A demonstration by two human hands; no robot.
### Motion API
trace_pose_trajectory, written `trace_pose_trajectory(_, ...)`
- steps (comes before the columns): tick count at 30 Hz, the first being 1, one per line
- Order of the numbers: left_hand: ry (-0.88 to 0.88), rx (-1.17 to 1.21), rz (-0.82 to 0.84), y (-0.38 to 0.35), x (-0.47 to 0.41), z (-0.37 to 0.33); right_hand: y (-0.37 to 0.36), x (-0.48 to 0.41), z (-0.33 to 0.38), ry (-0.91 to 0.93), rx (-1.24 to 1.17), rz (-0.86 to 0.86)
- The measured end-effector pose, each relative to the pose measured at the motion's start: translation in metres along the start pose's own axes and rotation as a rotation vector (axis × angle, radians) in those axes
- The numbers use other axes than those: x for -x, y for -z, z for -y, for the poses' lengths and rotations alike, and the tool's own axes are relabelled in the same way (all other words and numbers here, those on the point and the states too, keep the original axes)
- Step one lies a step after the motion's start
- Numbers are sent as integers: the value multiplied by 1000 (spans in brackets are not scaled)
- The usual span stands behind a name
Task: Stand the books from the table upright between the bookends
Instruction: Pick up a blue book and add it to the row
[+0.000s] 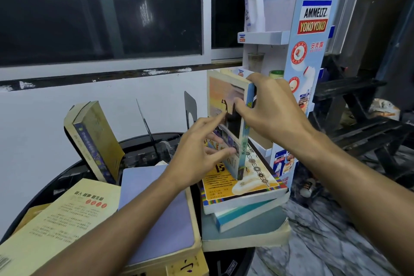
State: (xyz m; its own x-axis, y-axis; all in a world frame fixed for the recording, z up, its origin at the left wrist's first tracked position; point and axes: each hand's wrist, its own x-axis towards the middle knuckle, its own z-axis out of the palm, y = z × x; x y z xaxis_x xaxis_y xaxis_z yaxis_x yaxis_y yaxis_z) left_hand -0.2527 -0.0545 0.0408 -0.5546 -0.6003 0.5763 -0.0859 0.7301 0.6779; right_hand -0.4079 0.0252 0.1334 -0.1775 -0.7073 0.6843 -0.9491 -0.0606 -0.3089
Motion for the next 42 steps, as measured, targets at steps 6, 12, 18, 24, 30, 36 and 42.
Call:
trace_pose_trajectory(6, 77, -332, -124, 63, 8, 39, -11, -11, 23, 53, -16, -9)
trace_pose_trajectory(12, 170, -624, -262, 138, 19, 68, -33, -24, 63, 91, -67, 39)
trace_pose_trajectory(18, 229, -823, -333, 200, 35, 71, -59, -37, 108, 162, -122, 93)
trace_pose_trajectory(24, 302, -928, -341, 233, 50, 80, -95, -53, 144, 190, -173, 120)
trace_pose_trajectory(30, 337, -844, -290, 243, 54, 94, -126, -70, 167, 214, -186, 130)
trace_pose_trajectory(36, 304, -775, -283, 243, 52, 101, -148, -81, 182, 194, -172, 139)
trace_pose_trajectory(42, 273, -749, -302, 240, 54, 102, -172, -89, 194, 189, -192, 138)
